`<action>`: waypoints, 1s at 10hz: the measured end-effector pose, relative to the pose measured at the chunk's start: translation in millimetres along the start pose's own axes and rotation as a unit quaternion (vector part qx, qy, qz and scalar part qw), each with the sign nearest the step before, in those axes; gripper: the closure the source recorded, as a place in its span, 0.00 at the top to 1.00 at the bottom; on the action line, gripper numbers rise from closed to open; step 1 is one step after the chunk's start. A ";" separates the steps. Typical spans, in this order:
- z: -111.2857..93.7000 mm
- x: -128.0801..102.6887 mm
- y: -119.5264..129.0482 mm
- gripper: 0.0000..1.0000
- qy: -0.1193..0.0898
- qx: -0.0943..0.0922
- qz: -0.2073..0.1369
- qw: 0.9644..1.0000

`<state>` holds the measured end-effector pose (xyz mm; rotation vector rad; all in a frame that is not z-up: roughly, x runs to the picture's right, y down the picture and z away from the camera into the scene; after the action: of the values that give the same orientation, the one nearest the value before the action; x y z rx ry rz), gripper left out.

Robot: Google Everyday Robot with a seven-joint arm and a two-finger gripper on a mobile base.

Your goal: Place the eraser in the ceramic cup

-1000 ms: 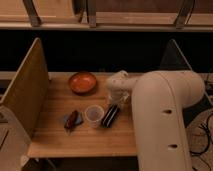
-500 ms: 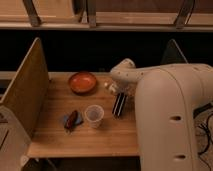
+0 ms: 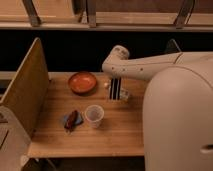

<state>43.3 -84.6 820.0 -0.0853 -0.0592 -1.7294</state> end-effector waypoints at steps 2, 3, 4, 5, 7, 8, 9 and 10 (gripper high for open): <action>-31.3 14.2 -31.2 0.00 0.044 0.020 -0.062 0.997; -44.9 16.1 -45.7 0.00 0.061 0.030 -0.086 0.994; -55.7 14.2 -58.9 0.00 0.072 0.039 -0.106 0.991; -67.3 7.9 -74.0 0.00 0.081 0.052 -0.129 0.987; -80.3 -8.1 -91.2 0.00 0.090 0.064 -0.175 0.979; -81.8 -11.3 -93.7 0.00 0.090 0.065 -0.182 0.977; -81.6 -11.6 -93.8 0.00 0.090 0.065 -0.182 0.977; -81.8 -11.4 -93.7 0.00 0.090 0.065 -0.182 0.977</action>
<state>-49.3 -65.6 738.4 0.1908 -0.0570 -2.0865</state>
